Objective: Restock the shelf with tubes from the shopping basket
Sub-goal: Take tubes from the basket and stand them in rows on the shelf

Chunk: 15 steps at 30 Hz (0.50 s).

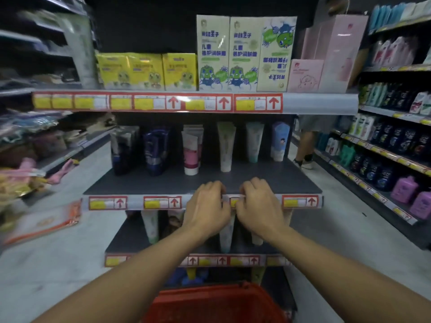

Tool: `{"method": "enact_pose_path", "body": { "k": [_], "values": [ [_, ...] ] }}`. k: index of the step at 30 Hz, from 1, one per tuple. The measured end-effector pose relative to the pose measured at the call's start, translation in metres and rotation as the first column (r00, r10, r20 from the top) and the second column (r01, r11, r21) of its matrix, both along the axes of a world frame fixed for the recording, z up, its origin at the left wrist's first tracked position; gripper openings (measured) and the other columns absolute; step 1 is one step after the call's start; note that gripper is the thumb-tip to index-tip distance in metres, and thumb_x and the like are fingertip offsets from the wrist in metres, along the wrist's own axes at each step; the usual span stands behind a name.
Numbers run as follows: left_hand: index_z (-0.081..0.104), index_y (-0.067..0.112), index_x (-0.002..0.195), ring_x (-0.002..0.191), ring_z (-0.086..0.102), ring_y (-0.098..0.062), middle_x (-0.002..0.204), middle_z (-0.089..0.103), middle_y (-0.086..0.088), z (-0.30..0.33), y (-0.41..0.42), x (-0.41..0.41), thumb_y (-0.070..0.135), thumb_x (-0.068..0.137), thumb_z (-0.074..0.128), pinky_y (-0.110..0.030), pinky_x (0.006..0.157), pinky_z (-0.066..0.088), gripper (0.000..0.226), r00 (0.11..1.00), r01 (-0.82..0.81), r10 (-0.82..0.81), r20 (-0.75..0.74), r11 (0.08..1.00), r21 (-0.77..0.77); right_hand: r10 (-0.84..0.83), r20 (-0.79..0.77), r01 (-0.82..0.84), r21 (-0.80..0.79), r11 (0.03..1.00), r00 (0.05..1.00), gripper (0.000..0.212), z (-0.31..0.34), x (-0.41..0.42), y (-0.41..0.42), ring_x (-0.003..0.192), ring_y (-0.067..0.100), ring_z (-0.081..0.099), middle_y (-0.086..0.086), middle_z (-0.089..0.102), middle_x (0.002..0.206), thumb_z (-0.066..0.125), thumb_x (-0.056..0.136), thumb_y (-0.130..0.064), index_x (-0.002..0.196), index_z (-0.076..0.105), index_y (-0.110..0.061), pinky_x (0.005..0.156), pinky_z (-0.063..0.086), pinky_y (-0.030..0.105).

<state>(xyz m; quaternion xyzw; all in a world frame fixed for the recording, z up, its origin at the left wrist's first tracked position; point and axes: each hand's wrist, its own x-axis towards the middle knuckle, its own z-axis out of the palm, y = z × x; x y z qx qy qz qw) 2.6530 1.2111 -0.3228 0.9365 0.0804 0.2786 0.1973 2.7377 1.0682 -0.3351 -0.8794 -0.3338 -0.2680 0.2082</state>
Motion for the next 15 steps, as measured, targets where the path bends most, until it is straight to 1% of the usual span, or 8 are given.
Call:
{"method": "enact_pose_path", "body": {
  "k": [2,4,6,8,11,13,15],
  "values": [
    [0.058,0.026,0.102,0.096,0.061,-0.019,0.099,0.064,0.003,-0.012,0.007,-0.022,0.028,0.090,0.062,-0.030,0.071,0.040,0.013,0.999,-0.021,0.021,-0.025,1.000,0.004,0.058,0.009,-0.058,-0.020,0.998,0.998,0.012,-0.016,-0.019,0.010,0.094,0.019,0.052,0.001,0.057,0.097,0.061,0.084,-0.024,0.094,0.063,-0.017,0.075,0.050,0.034],
    [0.058,0.027,0.098,0.095,0.064,-0.023,0.101,0.067,0.002,-0.030,0.014,-0.042,0.030,0.088,0.060,-0.032,0.069,0.042,0.011,0.995,-0.057,0.057,-0.084,0.998,-0.004,0.115,-0.012,-0.115,-0.026,0.993,0.993,0.015,-0.037,-0.038,0.018,0.094,0.024,0.054,0.005,0.058,0.094,0.058,0.079,-0.023,0.090,0.063,-0.013,0.074,0.050,0.037],
    [0.059,0.028,0.101,0.098,0.065,-0.025,0.105,0.068,0.003,-0.052,0.022,-0.058,0.033,0.087,0.059,-0.034,0.070,0.047,0.015,0.985,-0.076,0.073,-0.156,0.997,-0.014,0.152,-0.043,-0.155,-0.070,0.985,0.987,0.020,-0.064,-0.054,0.024,0.095,0.027,0.055,0.006,0.058,0.093,0.053,0.079,-0.025,0.090,0.064,-0.013,0.074,0.052,0.038],
    [0.060,0.028,0.105,0.099,0.065,-0.026,0.107,0.067,0.003,-0.078,0.030,-0.072,0.034,0.088,0.058,-0.036,0.073,0.050,0.019,0.969,-0.086,0.078,-0.235,0.996,-0.026,0.173,-0.107,-0.186,-0.121,0.975,0.979,0.023,-0.092,-0.066,0.027,0.094,0.028,0.056,0.006,0.057,0.093,0.049,0.080,-0.028,0.091,0.063,-0.014,0.073,0.053,0.040],
    [0.060,0.026,0.105,0.100,0.066,-0.029,0.106,0.069,0.000,-0.114,0.040,-0.087,0.034,0.089,0.059,-0.036,0.075,0.050,0.018,0.928,-0.126,0.102,-0.359,0.991,-0.044,0.175,-0.189,-0.207,-0.171,0.963,0.966,0.021,-0.133,-0.078,0.028,0.091,0.029,0.056,0.006,0.056,0.090,0.047,0.081,-0.029,0.087,0.060,-0.014,0.067,0.052,0.040],
    [0.061,0.024,0.103,0.101,0.067,-0.030,0.105,0.071,-0.002,-0.138,0.045,-0.094,0.035,0.087,0.059,-0.037,0.075,0.052,0.019,0.899,-0.159,0.119,-0.422,0.986,-0.059,0.150,-0.261,-0.205,-0.196,0.959,0.954,0.018,-0.162,-0.084,0.026,0.089,0.030,0.057,0.007,0.057,0.089,0.051,0.081,-0.029,0.085,0.061,-0.014,0.064,0.051,0.040],
    [0.062,0.024,0.103,0.102,0.068,-0.030,0.106,0.072,-0.003,-0.165,0.048,-0.099,0.034,0.087,0.060,-0.037,0.078,0.055,0.019,0.867,-0.178,0.120,-0.484,0.981,-0.075,0.100,-0.345,-0.188,-0.232,0.954,0.933,0.022,-0.189,-0.088,0.023,0.091,0.030,0.058,0.007,0.059,0.091,0.050,0.081,-0.032,0.087,0.062,-0.014,0.063,0.054,0.042]
  ]
}}
